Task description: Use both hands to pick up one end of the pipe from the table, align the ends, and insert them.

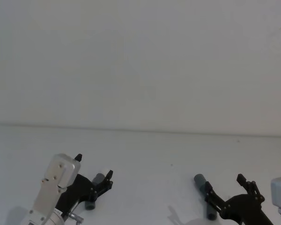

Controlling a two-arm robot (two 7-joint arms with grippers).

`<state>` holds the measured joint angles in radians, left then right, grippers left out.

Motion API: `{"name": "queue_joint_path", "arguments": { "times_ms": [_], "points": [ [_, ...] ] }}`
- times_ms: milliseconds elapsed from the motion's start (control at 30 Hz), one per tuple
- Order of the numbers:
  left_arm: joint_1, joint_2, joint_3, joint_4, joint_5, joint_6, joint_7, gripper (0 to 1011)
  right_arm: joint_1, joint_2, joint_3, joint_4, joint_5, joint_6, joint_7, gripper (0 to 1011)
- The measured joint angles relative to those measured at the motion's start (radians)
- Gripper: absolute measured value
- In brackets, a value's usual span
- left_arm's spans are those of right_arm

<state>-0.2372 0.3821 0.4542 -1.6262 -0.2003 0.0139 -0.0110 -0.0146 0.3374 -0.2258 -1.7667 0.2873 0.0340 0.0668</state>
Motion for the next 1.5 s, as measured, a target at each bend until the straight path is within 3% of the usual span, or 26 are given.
{"name": "queue_joint_path", "arguments": {
  "times_ms": [1500],
  "points": [
    [0.0, 0.0, 0.0, 0.0, 0.0, 0.0, 0.0, 1001, 0.0, 0.0, 0.0, 0.0, 0.0, 0.0, 0.0, 1000]
  ]
}}
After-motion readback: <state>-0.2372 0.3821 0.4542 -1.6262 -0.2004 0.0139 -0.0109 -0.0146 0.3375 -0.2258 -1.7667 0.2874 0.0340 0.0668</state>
